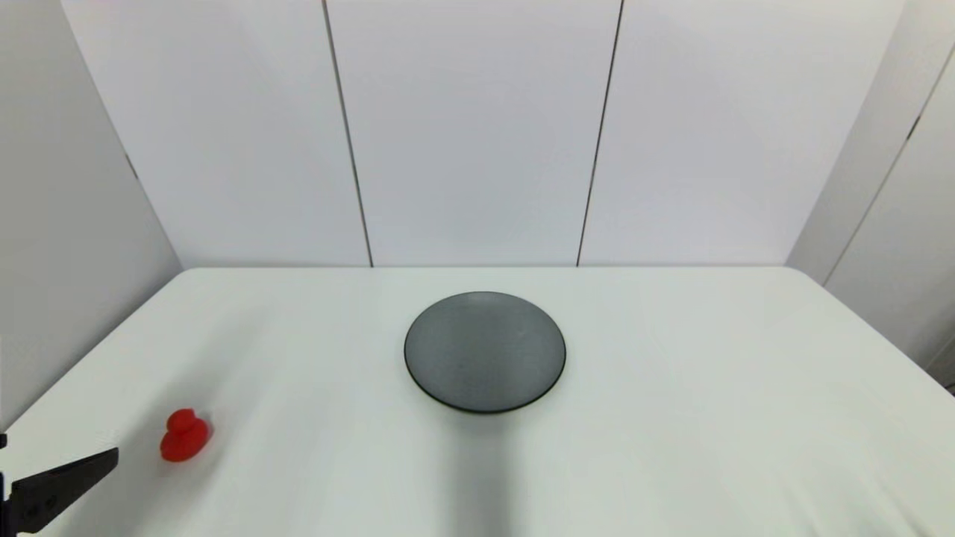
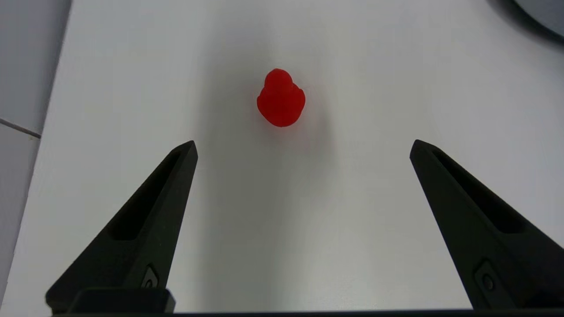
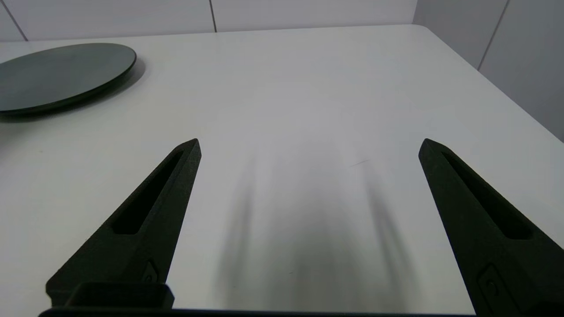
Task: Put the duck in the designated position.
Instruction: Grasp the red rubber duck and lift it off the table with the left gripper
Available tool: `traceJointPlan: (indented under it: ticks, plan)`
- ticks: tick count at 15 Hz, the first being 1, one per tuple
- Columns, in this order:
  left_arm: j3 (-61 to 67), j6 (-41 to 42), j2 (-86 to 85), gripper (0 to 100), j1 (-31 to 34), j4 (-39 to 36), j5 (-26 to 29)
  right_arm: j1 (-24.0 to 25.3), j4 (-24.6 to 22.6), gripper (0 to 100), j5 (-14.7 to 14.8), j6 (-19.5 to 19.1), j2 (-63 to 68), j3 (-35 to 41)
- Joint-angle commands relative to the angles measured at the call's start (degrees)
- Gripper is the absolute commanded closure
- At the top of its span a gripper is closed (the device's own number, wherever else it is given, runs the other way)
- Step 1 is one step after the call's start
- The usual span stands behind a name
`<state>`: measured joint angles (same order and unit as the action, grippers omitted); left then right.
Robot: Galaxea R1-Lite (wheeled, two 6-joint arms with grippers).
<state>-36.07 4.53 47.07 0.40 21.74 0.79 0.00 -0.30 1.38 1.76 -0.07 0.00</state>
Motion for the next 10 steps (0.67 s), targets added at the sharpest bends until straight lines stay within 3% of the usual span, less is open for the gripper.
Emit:
traceJointPlan:
  ticks: [1, 10]
  plan:
    - [-3.6, 0.2, 13.8, 0, -0.1, 0.9, 0.0, 0.0, 0.0, 0, 0.0, 0.0, 0.1, 0.0]
    - [-6.6, 0.1, 30.2, 0, -1.0, 0.3, -0.3, 0.0, 0.0, 0, 0.0, 0.0, 0.1, 0.0]
